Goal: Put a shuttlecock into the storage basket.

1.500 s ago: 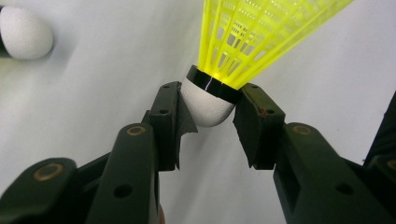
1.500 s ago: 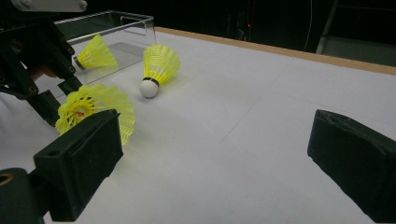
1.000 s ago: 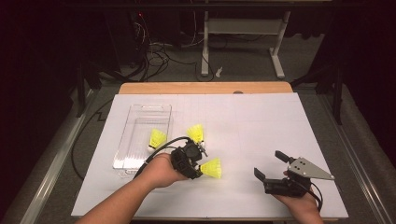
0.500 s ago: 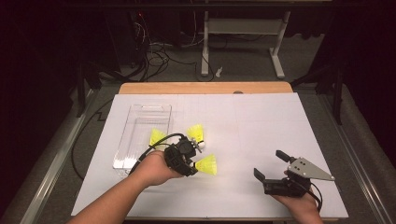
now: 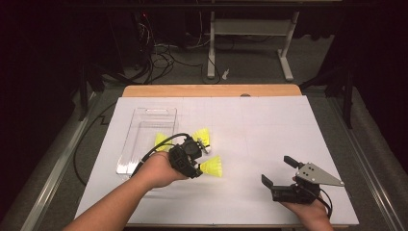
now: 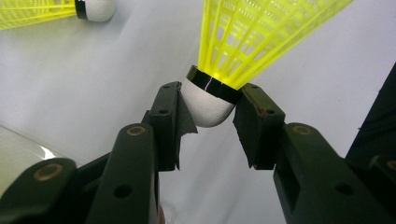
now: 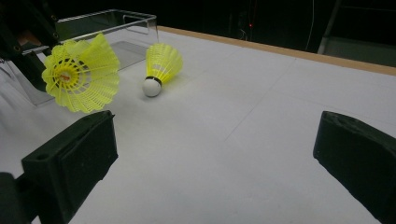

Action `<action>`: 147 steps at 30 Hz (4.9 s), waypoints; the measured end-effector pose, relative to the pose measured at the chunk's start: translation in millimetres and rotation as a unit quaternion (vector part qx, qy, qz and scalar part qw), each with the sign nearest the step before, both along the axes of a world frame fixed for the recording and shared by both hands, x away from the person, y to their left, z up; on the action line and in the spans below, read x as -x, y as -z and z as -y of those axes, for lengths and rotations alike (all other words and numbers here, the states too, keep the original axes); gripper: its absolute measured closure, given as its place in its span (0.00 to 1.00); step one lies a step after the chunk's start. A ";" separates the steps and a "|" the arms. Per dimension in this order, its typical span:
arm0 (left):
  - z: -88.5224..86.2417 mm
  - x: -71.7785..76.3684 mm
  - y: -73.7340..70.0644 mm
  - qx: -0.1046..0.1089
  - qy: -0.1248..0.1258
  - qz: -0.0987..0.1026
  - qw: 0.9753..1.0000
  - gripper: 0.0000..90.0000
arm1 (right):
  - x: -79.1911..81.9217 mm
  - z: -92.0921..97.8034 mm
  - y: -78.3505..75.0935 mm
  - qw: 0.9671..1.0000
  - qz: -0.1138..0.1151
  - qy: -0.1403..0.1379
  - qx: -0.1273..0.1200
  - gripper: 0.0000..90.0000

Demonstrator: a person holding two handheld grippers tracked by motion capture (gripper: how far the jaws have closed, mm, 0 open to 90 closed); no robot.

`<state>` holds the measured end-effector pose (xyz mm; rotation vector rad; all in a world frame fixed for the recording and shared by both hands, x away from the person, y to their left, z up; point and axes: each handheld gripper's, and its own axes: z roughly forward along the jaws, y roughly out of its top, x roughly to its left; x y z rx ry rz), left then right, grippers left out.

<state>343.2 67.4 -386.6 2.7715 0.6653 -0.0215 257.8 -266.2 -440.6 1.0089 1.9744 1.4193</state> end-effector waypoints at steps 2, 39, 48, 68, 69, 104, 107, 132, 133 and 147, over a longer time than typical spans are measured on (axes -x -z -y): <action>-0.7 0.0 -3.3 0.003 0.001 -0.001 1.000 0.70 | -0.2 -0.3 0.0 1.000 0.000 -0.002 0.002 0.00; -20.4 -8.4 -30.0 0.012 -0.009 -0.002 1.000 0.70 | -0.6 -1.9 1.8 1.000 -0.005 -0.007 0.002 0.00; -36.4 -11.9 -44.3 0.014 -0.023 0.001 1.000 0.70 | -0.5 -2.1 1.8 1.000 -0.006 -0.007 0.003 0.00; -62.3 -15.7 -60.9 0.011 -0.045 0.010 0.999 0.70 | -0.4 -2.1 2.1 1.000 -0.007 -0.008 0.005 0.00; -64.3 -16.1 -61.6 0.011 -0.048 0.010 0.999 0.70 | -0.4 -2.1 2.1 1.000 -0.007 -0.008 0.005 0.00; -151.4 -41.8 -50.7 -0.016 -0.163 0.010 0.986 0.70 | -0.6 -2.4 2.8 1.000 -0.009 -0.008 0.003 0.00; -157.1 -44.5 -48.5 -0.020 -0.172 0.009 0.985 0.70 | -0.5 -2.5 2.9 1.000 -0.010 -0.008 0.003 0.01; -167.9 -66.0 -34.5 -0.015 -0.206 -0.001 0.978 0.70 | -1.2 -1.4 3.6 1.000 -0.012 -0.009 0.004 0.01; -167.5 -66.5 -34.1 -0.014 -0.206 -0.001 0.979 0.70 | -1.1 -1.4 3.6 1.000 -0.012 -0.009 0.004 0.01; -170.1 -76.7 -26.1 -0.023 -0.222 -0.002 0.975 0.70 | -1.4 -0.5 4.2 1.000 -0.012 -0.007 0.002 0.01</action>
